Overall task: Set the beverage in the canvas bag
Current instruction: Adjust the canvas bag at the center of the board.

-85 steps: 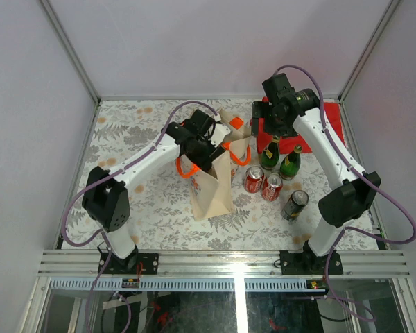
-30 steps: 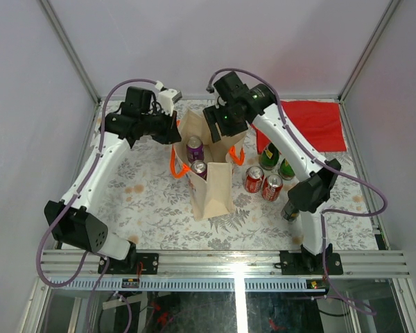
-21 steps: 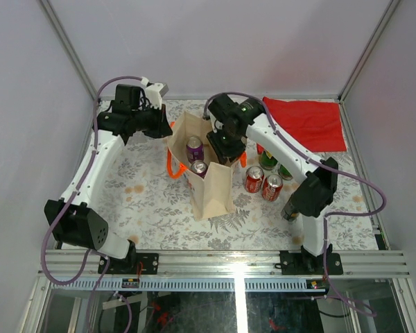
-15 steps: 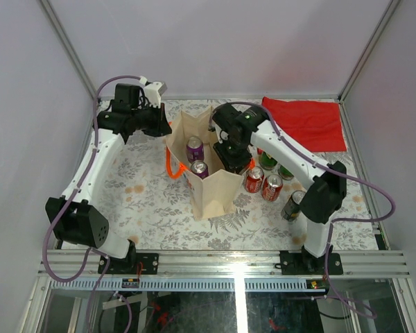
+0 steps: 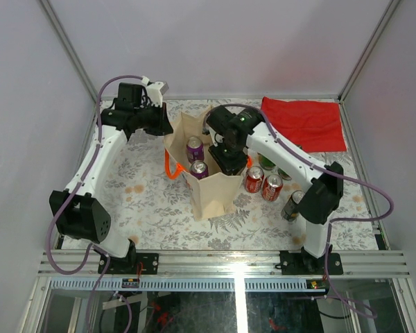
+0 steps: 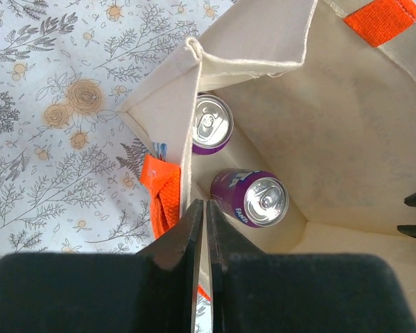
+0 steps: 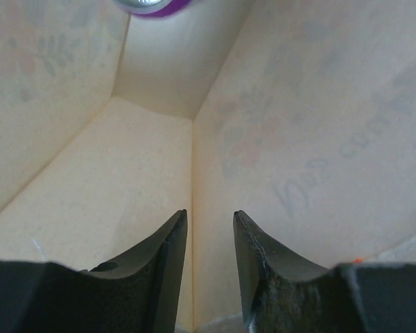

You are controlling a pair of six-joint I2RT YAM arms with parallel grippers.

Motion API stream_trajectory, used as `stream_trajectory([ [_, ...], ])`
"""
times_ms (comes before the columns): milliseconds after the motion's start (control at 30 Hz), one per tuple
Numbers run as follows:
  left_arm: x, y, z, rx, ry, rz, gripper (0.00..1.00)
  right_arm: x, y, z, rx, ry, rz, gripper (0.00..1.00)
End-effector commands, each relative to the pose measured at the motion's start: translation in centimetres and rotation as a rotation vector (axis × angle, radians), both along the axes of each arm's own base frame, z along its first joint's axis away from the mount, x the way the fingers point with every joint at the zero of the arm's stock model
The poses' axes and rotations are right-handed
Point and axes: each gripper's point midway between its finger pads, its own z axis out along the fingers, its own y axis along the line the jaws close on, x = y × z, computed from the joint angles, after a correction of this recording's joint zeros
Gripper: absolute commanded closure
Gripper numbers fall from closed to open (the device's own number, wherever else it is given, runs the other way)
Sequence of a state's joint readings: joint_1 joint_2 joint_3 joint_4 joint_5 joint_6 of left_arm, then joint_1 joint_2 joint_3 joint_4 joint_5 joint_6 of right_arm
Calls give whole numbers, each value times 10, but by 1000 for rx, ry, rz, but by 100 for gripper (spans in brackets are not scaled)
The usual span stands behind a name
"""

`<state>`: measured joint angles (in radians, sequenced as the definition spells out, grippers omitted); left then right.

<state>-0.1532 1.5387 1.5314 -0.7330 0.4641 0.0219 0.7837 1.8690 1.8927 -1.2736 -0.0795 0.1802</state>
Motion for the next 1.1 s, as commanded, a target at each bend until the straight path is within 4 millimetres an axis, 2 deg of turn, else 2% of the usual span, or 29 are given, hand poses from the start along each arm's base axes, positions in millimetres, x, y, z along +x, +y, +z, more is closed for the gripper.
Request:
stream_trajectory([
  [0,18,1,15,-11,-57,12,96,-8,8,7,-27,-10,131,60],
  [100,20,2,15,2,-57,7,96,-31,2,-3,-35,4,193,61],
  [300,19,3,11,14,-51,-1,96,-55,-9,-10,-59,41,254,63],
  [533,14,2,5,15,-37,-14,96,-75,-13,-13,-65,84,256,66],
  [800,14,2,5,30,-48,-38,96,-94,-12,-11,-37,130,288,74],
  [1000,7,0,4,19,-43,-55,96,-113,-22,-19,-55,160,279,76],
  [1067,3,0,1,16,-33,-54,96,-120,-26,-15,-39,154,269,77],
])
